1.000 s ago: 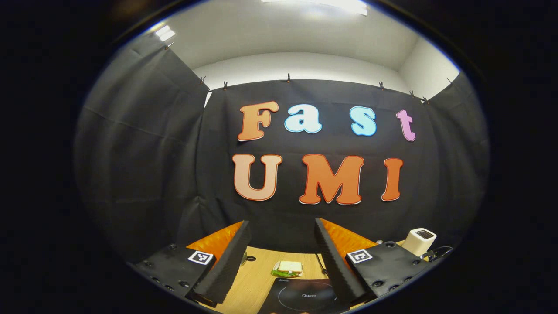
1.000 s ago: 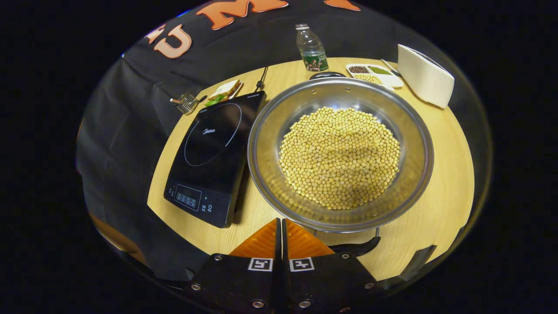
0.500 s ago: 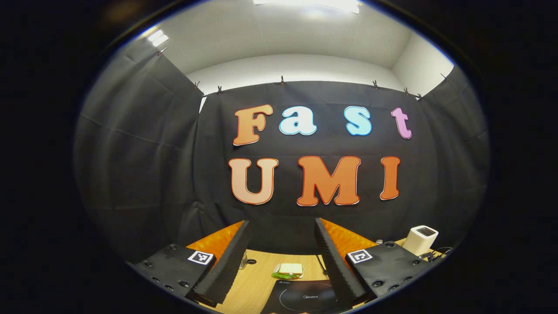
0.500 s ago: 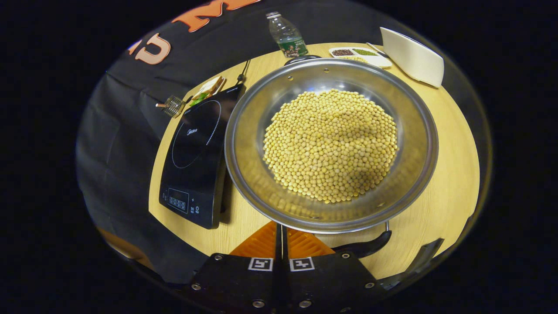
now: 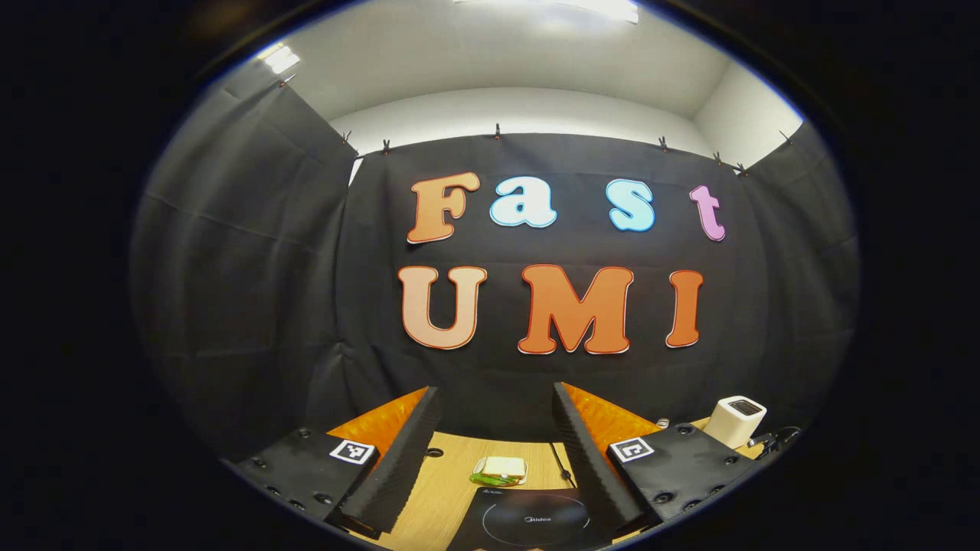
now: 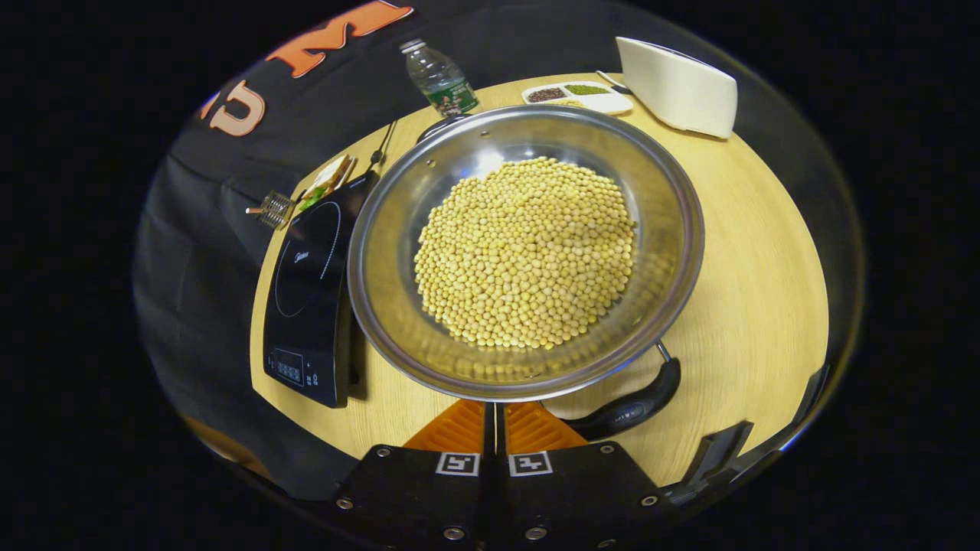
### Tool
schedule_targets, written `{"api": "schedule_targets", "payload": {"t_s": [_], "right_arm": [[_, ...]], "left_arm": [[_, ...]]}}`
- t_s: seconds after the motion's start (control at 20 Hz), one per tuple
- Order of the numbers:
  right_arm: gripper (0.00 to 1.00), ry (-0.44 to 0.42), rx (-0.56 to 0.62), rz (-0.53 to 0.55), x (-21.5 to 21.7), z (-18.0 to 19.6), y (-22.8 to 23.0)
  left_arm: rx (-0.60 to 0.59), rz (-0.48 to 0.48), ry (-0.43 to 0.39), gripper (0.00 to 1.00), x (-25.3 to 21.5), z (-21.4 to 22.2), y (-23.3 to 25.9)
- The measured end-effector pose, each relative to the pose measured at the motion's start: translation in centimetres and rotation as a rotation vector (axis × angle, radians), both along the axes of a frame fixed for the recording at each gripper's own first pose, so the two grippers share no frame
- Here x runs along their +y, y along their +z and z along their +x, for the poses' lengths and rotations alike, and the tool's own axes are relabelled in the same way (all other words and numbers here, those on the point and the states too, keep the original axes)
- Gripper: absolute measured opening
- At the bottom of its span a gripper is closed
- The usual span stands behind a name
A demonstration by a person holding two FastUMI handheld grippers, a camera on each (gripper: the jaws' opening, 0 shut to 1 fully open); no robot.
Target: First push the handle of the pot to place it horizontally, then grasp the pot with both hands and set it on the induction cooktop.
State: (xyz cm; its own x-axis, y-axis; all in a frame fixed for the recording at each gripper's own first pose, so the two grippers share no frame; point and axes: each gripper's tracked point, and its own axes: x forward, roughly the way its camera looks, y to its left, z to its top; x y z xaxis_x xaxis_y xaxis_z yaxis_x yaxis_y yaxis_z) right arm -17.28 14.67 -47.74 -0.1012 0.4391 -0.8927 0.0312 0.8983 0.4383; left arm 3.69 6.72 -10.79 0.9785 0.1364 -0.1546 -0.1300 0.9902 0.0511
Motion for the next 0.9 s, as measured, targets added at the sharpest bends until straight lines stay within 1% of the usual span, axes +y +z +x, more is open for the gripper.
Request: {"api": "schedule_targets", "payload": {"t_s": [0.3, 0.5, 0.65, 0.75, 0.8, 0.85, 0.9], "right_arm": [[0.0, -0.037, 0.007, -0.053, -3.4, 1.3, -1.2], [0.0, -0.088, 0.015, -0.09, -5.8, 2.5, -2.1], [0.0, -0.113, 0.014, -0.162, -7.9, 3.4, -3.3], [0.0, -0.146, 0.018, -0.175, -8.5, 4.0, -3.6], [0.0, -0.148, 0.013, -0.179, -8.7, 4.3, -3.8], [0.0, -0.153, 0.007, -0.189, -9.1, 4.6, -3.9], [0.0, -0.16, 0.006, -0.195, -9.4, 4.9, -3.9]], "left_arm": [[0.018, -0.009, 0.012, 0.98, 0.3, 0.5, -1.4], [0.023, -0.013, 0.005, 0.98, 0.2, 0.7, -2.0], [0.02, -0.005, -0.006, 0.97, -0.2, 0.7, -1.7], [0.013, 0.002, -0.017, 0.98, -0.5, 0.7, -1.4], [0.01, 0.005, -0.021, 0.96, -0.7, 0.7, -1.3], [0.008, 0.008, -0.025, 0.98, -0.8, 0.6, -1.1], [0.007, 0.008, -0.028, 0.97, -0.7, 0.5, -1.1]]}}
